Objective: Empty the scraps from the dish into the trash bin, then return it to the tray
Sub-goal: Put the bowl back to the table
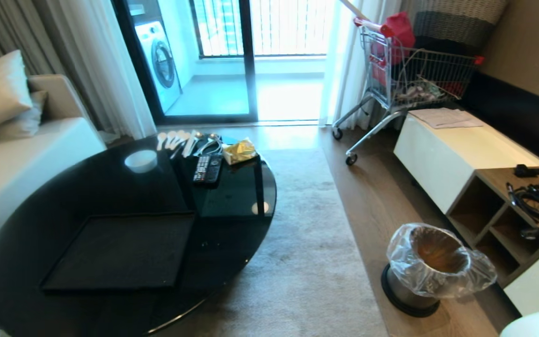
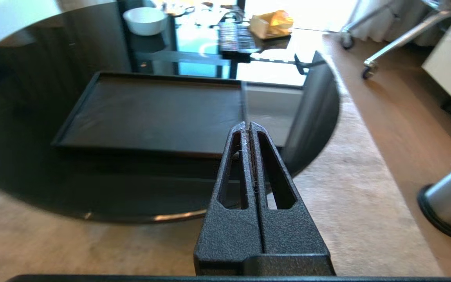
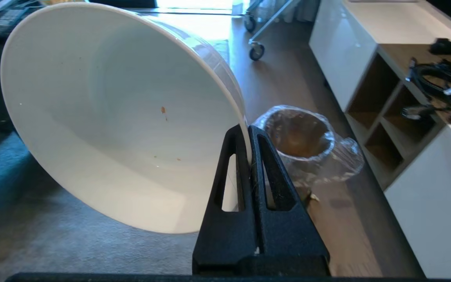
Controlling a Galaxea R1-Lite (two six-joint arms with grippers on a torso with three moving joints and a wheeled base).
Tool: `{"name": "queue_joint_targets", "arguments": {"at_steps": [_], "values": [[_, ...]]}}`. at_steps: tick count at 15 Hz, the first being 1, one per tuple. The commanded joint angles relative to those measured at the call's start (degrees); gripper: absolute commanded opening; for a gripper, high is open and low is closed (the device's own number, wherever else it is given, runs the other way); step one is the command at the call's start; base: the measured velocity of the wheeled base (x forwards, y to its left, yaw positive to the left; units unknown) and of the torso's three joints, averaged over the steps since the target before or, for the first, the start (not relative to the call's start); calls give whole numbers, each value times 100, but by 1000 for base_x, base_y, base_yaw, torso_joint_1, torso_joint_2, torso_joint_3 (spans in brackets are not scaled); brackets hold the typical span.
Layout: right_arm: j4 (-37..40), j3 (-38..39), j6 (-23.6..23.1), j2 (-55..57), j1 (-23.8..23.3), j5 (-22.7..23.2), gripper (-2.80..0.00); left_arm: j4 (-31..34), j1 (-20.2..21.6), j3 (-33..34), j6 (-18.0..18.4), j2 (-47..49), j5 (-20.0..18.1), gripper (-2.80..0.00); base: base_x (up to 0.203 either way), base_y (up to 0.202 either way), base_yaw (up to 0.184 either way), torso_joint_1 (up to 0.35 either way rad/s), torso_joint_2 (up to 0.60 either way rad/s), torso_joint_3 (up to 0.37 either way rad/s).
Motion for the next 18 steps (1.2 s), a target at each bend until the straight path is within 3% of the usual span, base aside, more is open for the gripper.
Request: {"name": "queue_joint_targets", "arguments": {"at_steps": [1, 14, 18], "values": [[0, 0, -6, 7, -2, 5, -280, -2, 0, 0, 2, -2, 0, -280, -1, -10, 170, 2, 7, 2], [0, 0, -19, 7, -2, -4, -280, -2, 0, 0, 4, 3, 0, -280, -1, -10, 169, 1, 3, 3], [-9, 0, 199, 7, -2, -13, -280, -2, 0, 0, 4, -1, 0, -280, 0, -6, 125, 1, 1, 5]]}}
